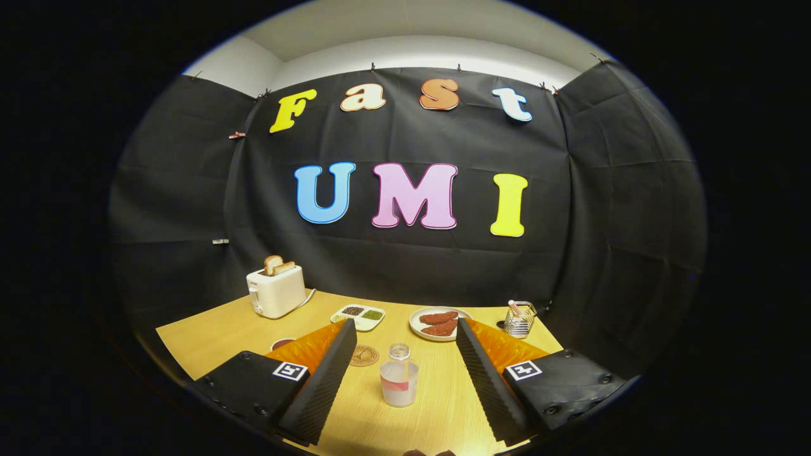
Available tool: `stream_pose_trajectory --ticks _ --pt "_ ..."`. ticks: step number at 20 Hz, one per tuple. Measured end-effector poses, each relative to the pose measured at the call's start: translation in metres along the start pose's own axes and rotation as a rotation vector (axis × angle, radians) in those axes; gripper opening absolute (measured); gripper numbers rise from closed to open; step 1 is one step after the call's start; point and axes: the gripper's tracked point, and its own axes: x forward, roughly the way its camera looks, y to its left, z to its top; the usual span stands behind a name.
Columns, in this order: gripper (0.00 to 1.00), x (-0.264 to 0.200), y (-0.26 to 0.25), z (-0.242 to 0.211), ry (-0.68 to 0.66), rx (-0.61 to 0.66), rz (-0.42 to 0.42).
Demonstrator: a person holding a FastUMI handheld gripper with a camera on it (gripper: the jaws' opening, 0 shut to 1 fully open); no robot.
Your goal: Take the bottle from table, then pour the juice into the cup, finally place the bottle on the coaster
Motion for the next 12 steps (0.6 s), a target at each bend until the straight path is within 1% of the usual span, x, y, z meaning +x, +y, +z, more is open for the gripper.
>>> stream_pose_trajectory --ticks 12 --pt "0.97 0.0111 -0.0045 -0.0028 -0.006 -0.019 0.017"
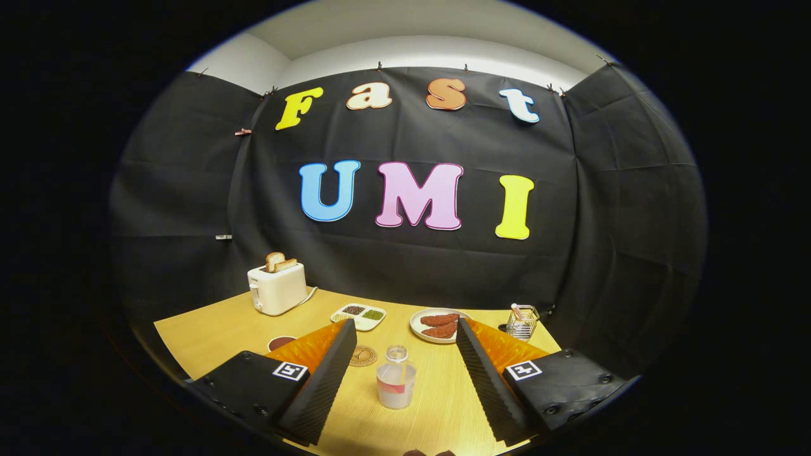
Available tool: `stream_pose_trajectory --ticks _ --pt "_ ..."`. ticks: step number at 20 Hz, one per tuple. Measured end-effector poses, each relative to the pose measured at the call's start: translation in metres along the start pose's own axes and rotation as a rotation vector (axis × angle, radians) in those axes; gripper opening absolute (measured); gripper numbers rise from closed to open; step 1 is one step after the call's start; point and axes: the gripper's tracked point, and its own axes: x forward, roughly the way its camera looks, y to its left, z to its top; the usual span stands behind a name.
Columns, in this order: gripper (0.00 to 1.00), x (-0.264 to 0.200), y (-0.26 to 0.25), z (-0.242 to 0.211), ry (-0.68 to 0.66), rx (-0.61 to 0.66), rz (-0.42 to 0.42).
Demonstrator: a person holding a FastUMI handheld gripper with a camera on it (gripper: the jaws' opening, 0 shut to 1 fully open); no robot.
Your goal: Take the bottle from table, then pour the juice into the cup, finally place the bottle on the coaster
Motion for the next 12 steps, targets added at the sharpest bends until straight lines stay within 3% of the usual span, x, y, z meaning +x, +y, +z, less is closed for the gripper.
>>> stream_pose_trajectory --ticks 12 --pt "0.97 0.034 0.008 -0.035 0.009 0.011 -0.007"
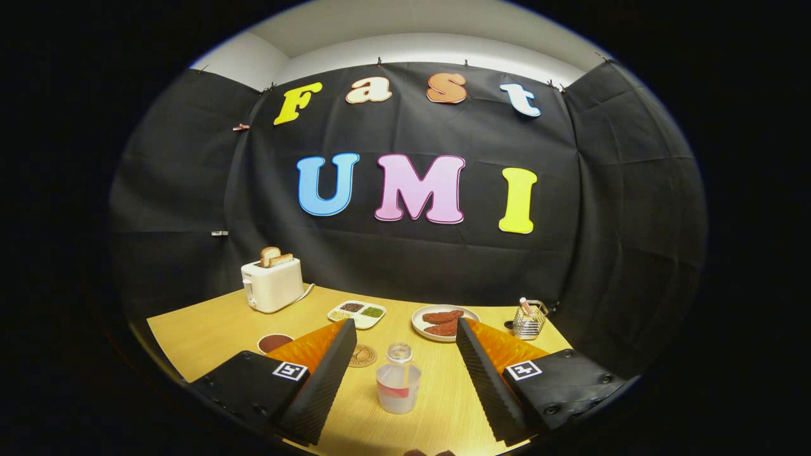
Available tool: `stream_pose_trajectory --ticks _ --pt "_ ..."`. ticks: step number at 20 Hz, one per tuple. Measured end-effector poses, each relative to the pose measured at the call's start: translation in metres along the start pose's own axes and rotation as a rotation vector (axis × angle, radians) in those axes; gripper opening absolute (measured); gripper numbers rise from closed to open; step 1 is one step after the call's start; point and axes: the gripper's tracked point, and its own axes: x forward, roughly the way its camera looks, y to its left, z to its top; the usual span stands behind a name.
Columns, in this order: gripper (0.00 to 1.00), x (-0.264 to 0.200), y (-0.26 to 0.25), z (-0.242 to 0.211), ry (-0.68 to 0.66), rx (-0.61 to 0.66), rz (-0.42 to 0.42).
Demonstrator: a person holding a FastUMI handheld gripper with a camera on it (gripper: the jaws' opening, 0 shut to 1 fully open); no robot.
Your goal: Take the bottle from table, then pour the juice into the cup, finally place the bottle on the coaster
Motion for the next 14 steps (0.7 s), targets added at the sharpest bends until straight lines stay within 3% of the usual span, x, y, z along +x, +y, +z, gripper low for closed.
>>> stream_pose_trajectory --ticks 14 --pt "0.98 0.054 -0.003 -0.092 0.128 0.043 -0.056"
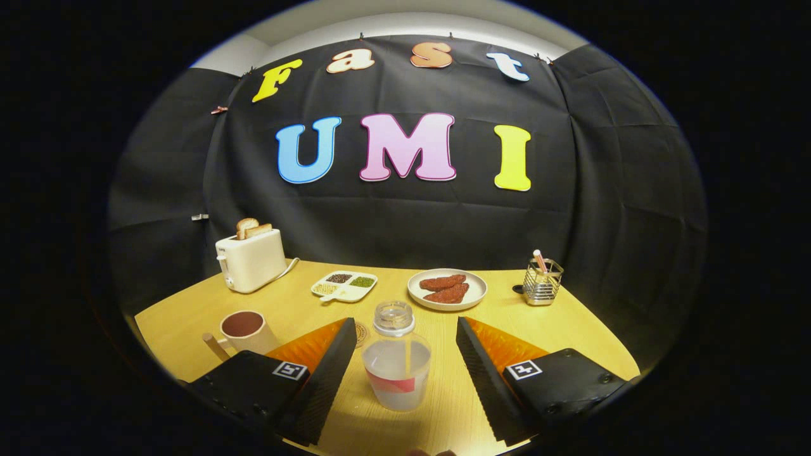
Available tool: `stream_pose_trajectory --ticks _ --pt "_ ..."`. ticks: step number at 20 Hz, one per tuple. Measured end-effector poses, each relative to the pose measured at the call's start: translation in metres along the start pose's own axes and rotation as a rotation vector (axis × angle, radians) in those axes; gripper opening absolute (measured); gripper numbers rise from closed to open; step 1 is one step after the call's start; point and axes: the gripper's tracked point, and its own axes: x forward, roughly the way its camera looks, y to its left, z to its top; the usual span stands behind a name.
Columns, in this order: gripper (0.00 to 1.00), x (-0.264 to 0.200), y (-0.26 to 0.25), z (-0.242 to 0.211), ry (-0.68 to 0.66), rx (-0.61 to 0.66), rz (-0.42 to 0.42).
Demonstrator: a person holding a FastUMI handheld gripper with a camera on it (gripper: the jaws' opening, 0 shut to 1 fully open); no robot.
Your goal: Take the bottle from table, then pour the juice into the cup, finally place the bottle on the coaster
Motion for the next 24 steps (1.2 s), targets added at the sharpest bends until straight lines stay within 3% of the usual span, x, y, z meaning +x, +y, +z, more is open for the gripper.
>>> stream_pose_trajectory --ticks 18,24 --pt "0.98 0.036 0.005 -0.057 0.083 0.009 -0.005" --pt "0.79 0.040 0.008 -0.061 0.100 0.013 -0.001"
